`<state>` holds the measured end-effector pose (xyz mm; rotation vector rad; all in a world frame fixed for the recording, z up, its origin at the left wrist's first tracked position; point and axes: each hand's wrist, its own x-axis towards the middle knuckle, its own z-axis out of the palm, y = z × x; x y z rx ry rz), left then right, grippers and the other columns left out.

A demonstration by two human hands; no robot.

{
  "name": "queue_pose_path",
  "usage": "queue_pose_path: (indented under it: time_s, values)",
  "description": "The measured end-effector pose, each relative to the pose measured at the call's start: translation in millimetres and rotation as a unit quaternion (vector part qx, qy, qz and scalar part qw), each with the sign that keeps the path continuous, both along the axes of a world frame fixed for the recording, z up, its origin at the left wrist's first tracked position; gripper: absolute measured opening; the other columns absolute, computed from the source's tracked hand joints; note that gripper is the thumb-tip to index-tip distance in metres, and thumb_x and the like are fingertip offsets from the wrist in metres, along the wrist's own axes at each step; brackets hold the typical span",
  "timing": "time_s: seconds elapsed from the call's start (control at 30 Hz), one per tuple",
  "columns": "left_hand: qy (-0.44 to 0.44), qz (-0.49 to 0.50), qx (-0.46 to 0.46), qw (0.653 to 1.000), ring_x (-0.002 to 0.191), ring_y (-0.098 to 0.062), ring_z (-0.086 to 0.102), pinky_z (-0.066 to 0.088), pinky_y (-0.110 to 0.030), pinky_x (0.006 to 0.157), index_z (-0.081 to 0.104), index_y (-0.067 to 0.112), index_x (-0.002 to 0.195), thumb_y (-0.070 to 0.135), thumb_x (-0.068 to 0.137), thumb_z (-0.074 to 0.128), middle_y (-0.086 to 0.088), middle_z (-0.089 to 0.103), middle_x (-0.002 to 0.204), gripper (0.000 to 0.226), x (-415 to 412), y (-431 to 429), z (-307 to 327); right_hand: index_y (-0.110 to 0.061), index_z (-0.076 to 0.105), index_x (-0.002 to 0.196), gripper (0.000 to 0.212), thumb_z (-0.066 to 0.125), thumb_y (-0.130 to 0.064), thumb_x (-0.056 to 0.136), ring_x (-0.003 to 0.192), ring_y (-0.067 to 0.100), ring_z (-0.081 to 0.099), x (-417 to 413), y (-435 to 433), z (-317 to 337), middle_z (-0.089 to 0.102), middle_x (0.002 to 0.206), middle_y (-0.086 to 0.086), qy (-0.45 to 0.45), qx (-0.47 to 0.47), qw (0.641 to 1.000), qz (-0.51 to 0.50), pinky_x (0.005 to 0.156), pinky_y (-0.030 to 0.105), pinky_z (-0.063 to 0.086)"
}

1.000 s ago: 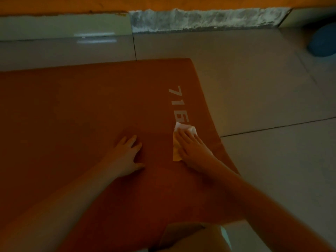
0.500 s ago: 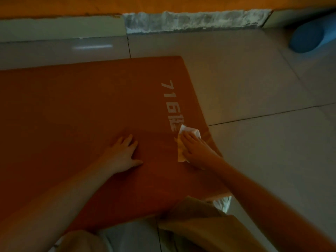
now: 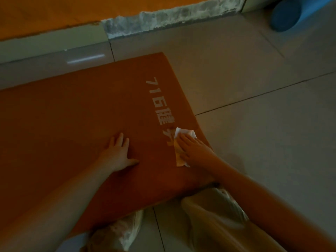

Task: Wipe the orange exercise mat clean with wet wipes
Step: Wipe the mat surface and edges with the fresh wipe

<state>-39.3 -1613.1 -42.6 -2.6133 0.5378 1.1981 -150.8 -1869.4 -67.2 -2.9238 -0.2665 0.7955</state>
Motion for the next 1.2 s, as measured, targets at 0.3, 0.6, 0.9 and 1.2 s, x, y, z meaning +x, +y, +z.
queue_pose_path:
  time_s: [0.3,0.6,0.9,1.2]
  values:
    - [-0.034,0.006,-0.018,0.999,0.146,-0.034,-0.016,0.012,-0.055,0.118,-0.009,0.018,0.154,0.072,0.084,0.044,-0.004,-0.027,0.157,0.103,-3.6,4.1,-12.4,-0.014,-0.015,0.150,0.069,0.012,-0.050,0.098,0.146,0.023,-0.015,-39.1,4.9,-15.4,-0.014,0.160,0.004,0.003,0.052,0.999,0.003,0.118,0.042,-0.002]
    - [-0.054,0.021,-0.011,0.998,0.145,-0.039,-0.012,0.019,-0.057,0.116,-0.008,0.010,0.153,0.064,0.085,0.055,-0.010,-0.026,0.157,0.107,-3.3,-8.1,-18.5,-0.007,0.038,0.144,0.069,0.033,-0.049,0.089,0.132,0.030,0.044,-60.6,-23.8,-30.7,0.042,0.147,0.013,-0.046,0.033,0.998,-0.007,0.102,0.047,0.042]
    - [-0.097,-0.017,-0.026,0.995,0.147,-0.037,-0.006,0.017,-0.056,0.117,-0.004,0.014,0.154,0.074,0.081,0.048,-0.008,-0.020,0.159,0.108,-6.1,2.8,-21.5,-0.002,0.029,0.145,0.073,0.022,-0.050,0.091,0.138,0.031,0.036,-72.5,-15.3,-34.4,0.028,0.152,0.018,-0.100,0.024,0.994,-0.043,0.108,0.047,0.037]
    - [-0.172,0.003,-0.060,0.983,0.147,-0.034,-0.012,0.005,-0.058,0.117,-0.007,0.016,0.154,0.072,0.077,-0.001,-0.007,-0.019,0.160,0.095,-23.7,4.9,-40.6,-0.001,0.011,0.151,0.078,0.005,-0.049,0.090,0.147,0.029,0.010,-33.8,-19.3,-36.5,0.010,0.159,0.015,-0.095,0.054,0.980,-0.164,0.119,0.040,0.015]
